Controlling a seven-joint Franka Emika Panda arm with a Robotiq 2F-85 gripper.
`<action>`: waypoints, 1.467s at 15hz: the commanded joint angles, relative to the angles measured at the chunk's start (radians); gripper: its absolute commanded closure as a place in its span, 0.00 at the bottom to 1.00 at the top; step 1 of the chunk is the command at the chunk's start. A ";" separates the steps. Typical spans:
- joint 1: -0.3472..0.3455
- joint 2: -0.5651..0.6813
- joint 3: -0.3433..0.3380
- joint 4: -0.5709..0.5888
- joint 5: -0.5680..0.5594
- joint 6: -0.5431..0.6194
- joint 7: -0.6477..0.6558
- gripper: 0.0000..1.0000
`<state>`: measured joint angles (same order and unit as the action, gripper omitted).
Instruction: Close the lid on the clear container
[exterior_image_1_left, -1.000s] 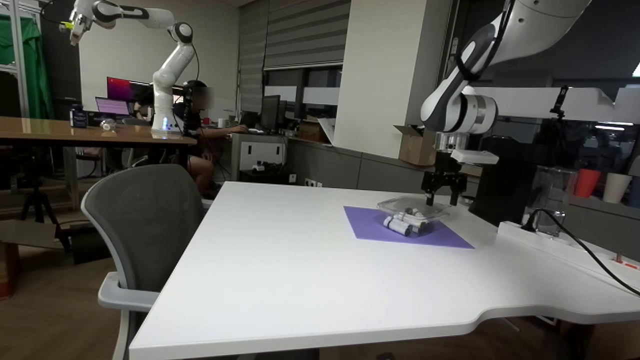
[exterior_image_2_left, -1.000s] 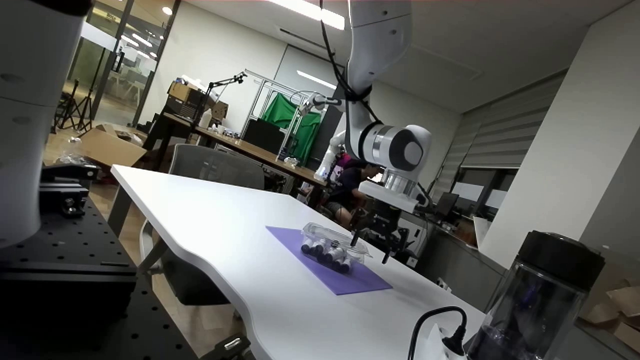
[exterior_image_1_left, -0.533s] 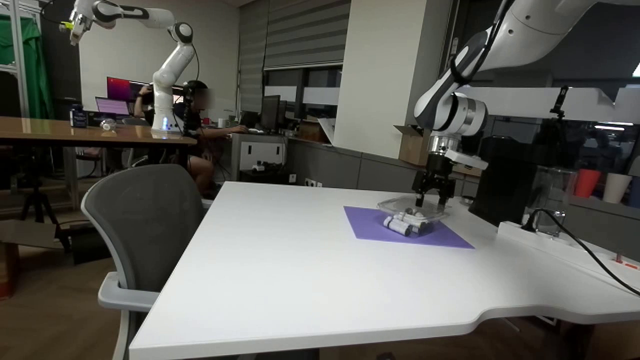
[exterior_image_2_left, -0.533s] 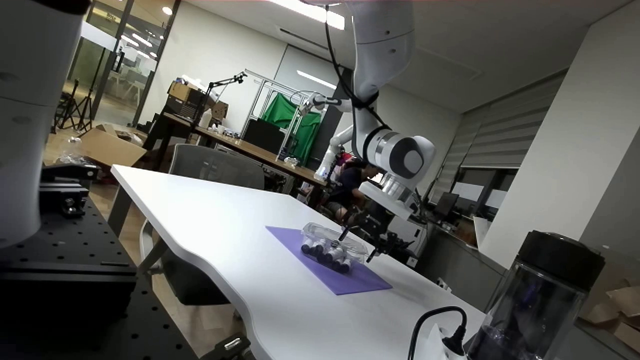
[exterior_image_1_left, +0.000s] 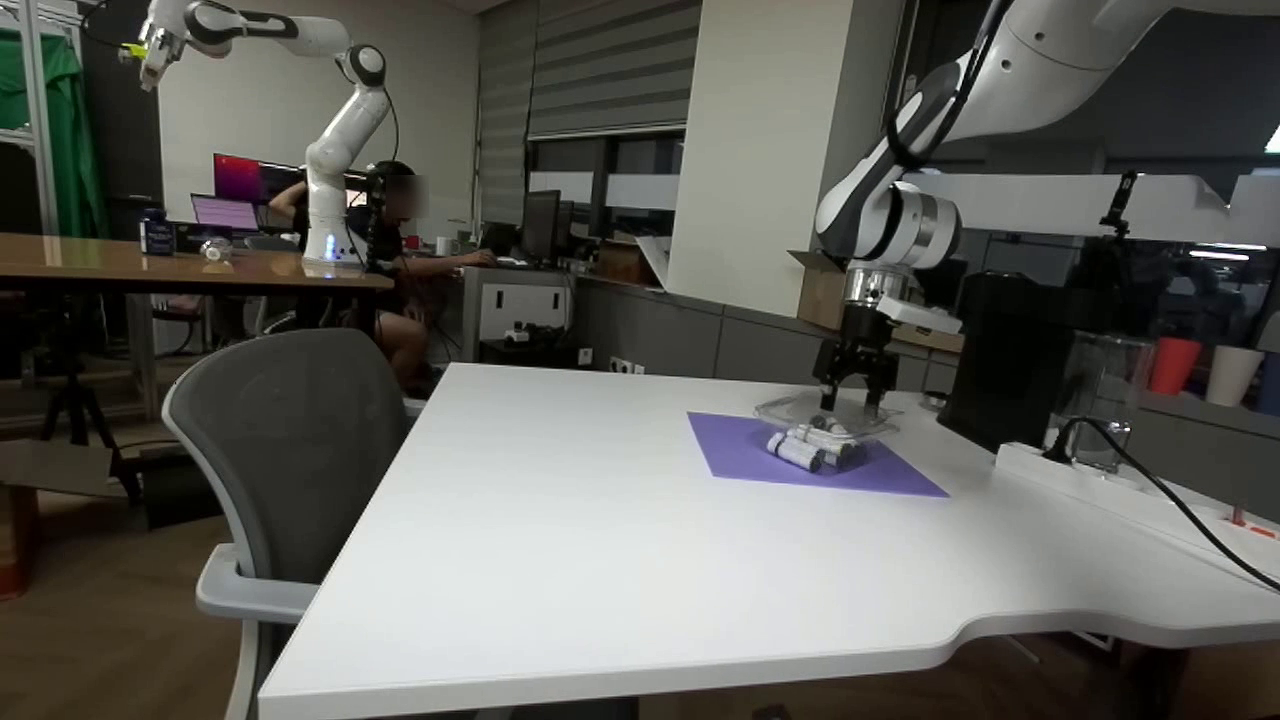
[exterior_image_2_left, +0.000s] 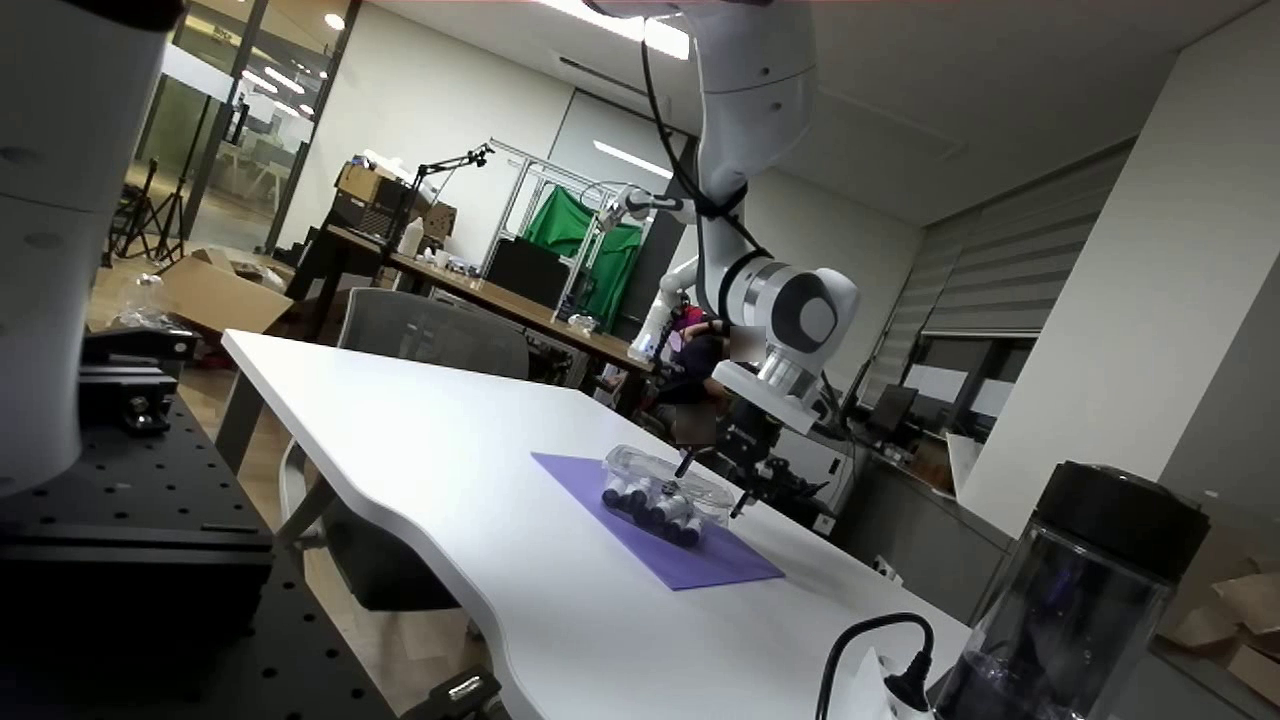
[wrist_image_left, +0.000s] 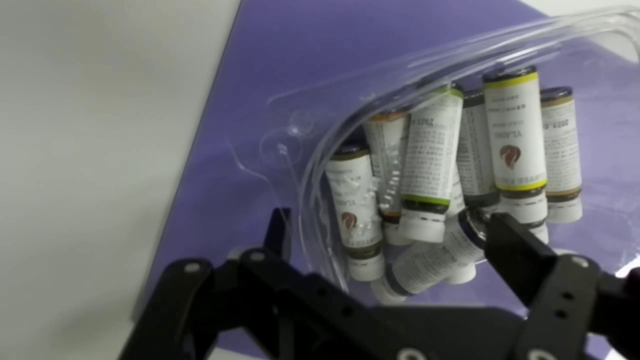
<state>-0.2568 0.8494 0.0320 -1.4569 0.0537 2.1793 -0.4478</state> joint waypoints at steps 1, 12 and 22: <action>0.047 -0.012 -0.040 -0.008 -0.034 -0.010 0.093 0.00; 0.132 -0.029 -0.109 -0.049 -0.103 -0.001 0.286 0.00; 0.189 -0.190 -0.134 -0.123 -0.167 0.045 0.362 0.00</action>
<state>-0.1061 0.7596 -0.0784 -1.4989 -0.0717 2.2184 -0.1563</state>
